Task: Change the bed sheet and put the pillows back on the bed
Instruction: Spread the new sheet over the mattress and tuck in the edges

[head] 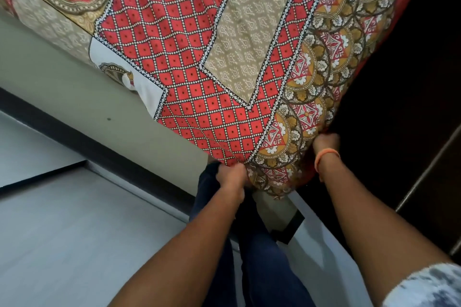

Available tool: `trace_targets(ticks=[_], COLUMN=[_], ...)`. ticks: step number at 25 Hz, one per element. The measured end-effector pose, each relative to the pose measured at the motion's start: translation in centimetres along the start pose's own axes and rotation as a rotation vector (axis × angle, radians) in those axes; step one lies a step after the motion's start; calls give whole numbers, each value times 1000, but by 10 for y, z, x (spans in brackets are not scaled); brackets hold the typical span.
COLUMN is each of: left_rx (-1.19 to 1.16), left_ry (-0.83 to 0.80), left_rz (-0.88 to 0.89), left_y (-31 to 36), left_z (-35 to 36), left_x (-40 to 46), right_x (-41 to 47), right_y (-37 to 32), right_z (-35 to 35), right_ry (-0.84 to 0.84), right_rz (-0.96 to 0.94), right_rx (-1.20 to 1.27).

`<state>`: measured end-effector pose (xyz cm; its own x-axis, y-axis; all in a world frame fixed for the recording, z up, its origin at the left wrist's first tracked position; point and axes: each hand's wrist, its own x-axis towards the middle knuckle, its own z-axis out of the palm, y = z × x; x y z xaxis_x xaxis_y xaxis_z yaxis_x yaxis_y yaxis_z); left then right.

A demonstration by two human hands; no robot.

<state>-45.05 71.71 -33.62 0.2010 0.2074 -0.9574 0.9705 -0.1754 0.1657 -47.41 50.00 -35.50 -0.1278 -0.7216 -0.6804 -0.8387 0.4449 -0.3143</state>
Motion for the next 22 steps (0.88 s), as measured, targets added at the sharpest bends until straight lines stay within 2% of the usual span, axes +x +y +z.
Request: trace_targets(ticks=[2, 3, 5, 6, 9, 11, 16, 20, 22], left_rx=[-370, -448, -226, -100, -74, -3, 307, 440, 477], left_ry=[39, 122, 380, 469, 355, 370, 458, 400, 310], left_rz=[67, 136, 268, 311, 238, 282, 571, 744, 766], left_y=[34, 51, 80, 89, 96, 90, 89, 86, 75], left_z=[-9, -11, -10, -7, -5, -15, -20, -25, -20], left_x=[-2, -4, -11, -13, -18, -11, -2, -15, -26], right_x=[-16, -27, -42, -43, -38, -33, -17, -7, 3], right_y=[-19, -26, -28, -25, -25, -24, -19, -18, -10], right_z=[5, 9, 16, 20, 23, 23, 16, 2, -18], right_ry=[65, 104, 208, 256, 148, 124, 164, 181, 229], right_rz=[-52, -141, -292, -310, -192, -196, -503, -574, -605], right_rx=[389, 427, 209, 47, -93, -68, -168, -157, -201])
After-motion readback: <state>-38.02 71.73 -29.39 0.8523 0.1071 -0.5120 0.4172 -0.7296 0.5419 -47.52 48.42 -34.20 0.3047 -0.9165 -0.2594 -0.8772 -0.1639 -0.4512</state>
